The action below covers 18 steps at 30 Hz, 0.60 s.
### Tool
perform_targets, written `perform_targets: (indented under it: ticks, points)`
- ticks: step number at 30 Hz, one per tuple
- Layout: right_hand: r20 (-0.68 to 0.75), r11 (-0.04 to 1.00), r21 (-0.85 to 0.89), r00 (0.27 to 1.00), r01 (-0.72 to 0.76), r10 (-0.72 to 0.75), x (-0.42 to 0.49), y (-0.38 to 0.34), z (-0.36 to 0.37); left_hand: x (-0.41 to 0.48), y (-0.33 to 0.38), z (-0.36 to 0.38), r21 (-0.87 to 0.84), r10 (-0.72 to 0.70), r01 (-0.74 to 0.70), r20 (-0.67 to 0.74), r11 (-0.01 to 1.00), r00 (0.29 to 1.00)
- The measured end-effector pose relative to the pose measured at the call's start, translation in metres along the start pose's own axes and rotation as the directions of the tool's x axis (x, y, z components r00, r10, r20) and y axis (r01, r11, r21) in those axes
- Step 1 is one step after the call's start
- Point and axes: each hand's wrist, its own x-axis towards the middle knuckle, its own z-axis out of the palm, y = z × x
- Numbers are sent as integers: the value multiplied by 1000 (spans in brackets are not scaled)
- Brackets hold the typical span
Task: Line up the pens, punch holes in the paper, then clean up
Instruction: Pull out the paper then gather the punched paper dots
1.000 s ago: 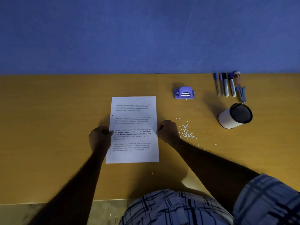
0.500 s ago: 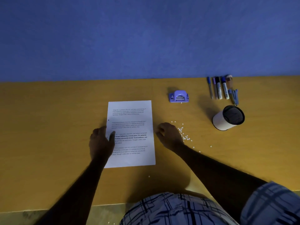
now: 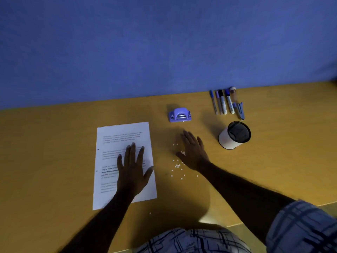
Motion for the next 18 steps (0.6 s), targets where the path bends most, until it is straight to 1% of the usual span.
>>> perform_targets:
  ticks: [3,7,11,14,18]
  points:
    - [-26,1000,8,999,-19,19,19,10,-9,19,14,-3,30,41,-41,13,999,999]
    - [-6,999,-20,1000,-29,29,40,24,-14,44,30,-2,19,92,-92,-1,996,996]
    - [-2,998,-51,999,33,-34,49,31,-13,68,45,3,13,145,-145,-10,989,989]
    - [12,993,-82,996,88,-87,51,34,-10,83,55,6,18,160,-159,-4,987,987]
    - [18,991,-97,995,95,-94,53,33,-7,93,63,8,-6,172,-171,14,985,985]
